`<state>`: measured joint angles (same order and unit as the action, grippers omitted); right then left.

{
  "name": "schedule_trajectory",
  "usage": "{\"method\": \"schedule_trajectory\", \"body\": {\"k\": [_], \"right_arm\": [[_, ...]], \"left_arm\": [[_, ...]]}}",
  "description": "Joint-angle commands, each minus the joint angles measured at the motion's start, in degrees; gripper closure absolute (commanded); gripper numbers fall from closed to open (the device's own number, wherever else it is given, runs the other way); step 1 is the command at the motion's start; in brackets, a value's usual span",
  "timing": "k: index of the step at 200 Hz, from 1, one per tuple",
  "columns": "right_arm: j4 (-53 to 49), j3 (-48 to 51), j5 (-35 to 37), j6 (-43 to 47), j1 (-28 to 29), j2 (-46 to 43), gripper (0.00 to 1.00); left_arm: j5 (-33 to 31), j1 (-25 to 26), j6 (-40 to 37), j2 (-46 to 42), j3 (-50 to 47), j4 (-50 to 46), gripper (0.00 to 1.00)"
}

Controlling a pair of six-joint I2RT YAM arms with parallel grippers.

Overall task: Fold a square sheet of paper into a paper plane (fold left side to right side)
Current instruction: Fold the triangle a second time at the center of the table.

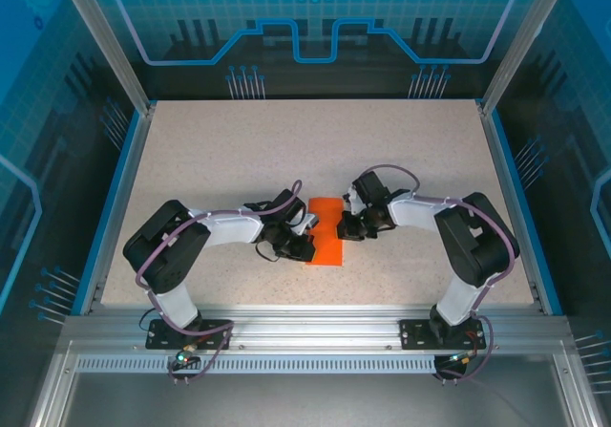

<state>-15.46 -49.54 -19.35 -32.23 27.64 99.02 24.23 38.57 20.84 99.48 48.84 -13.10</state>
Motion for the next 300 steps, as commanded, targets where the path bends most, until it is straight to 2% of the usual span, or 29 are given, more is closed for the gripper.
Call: {"method": "schedule_trajectory", "body": {"k": [1, 61, 115, 166, 221, 300], "right_arm": [[-2.99, -0.55, 3.76, 2.31, -2.98, 1.37, 1.00], [-4.12, -0.49, 3.54, 2.89, -4.81, -2.29, 1.00], [-0.84, 1.70, -0.53, -0.61, 1.37, -8.28, 1.00], [2.89, -0.24, -2.47, -3.63, 6.00, -2.36, 0.99], [-0.77, -3.09, -1.67, -3.10, 6.29, 3.18, 0.99], [-6.40, -3.01, -0.07, -3.06, 6.28, 4.31, 1.00]], "left_arm": [[-1.99, 0.01, -1.22, 1.42, -2.00, -3.68, 1.00], [-1.95, 0.09, -1.20, 0.49, -2.24, -3.33, 1.00], [-1.99, 0.02, -1.07, -0.12, -2.39, -2.89, 1.00], [-1.55, 0.10, -1.13, 0.26, -1.84, -2.72, 1.00], [-0.55, 0.04, -0.59, -0.84, -0.01, -3.22, 1.00], [2.86, 0.09, 0.39, 0.99, 5.27, -2.54, 1.00]]}}
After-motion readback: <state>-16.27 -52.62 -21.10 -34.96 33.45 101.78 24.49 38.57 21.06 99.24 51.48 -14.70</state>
